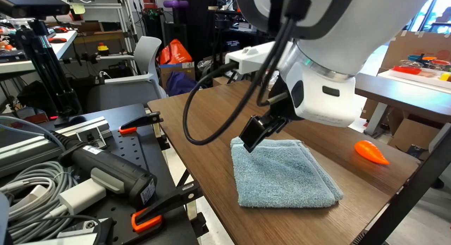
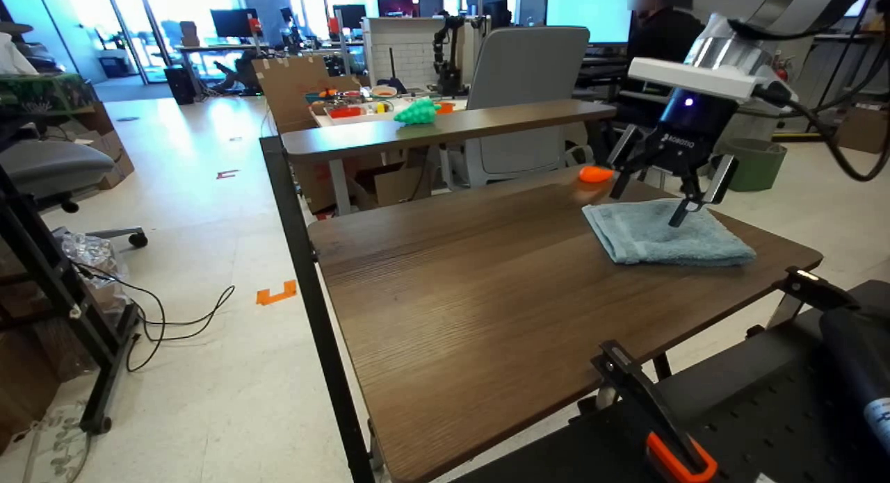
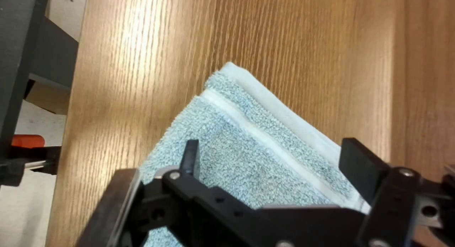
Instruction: Clean up on the table
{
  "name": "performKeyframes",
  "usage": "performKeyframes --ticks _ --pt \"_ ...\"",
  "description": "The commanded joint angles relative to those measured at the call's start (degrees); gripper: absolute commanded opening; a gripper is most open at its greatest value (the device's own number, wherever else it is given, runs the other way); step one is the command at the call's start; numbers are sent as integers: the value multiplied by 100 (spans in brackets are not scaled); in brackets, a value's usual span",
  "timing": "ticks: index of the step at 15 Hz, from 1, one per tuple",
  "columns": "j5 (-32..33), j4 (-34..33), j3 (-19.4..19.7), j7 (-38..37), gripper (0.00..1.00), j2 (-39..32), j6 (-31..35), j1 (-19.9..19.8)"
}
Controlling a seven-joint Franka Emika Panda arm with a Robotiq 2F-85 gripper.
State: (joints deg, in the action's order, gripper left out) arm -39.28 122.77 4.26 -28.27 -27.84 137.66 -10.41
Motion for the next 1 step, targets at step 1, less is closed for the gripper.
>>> performKeyframes --ticks 1 --pt "-212 240 115 243 100 269 23 76"
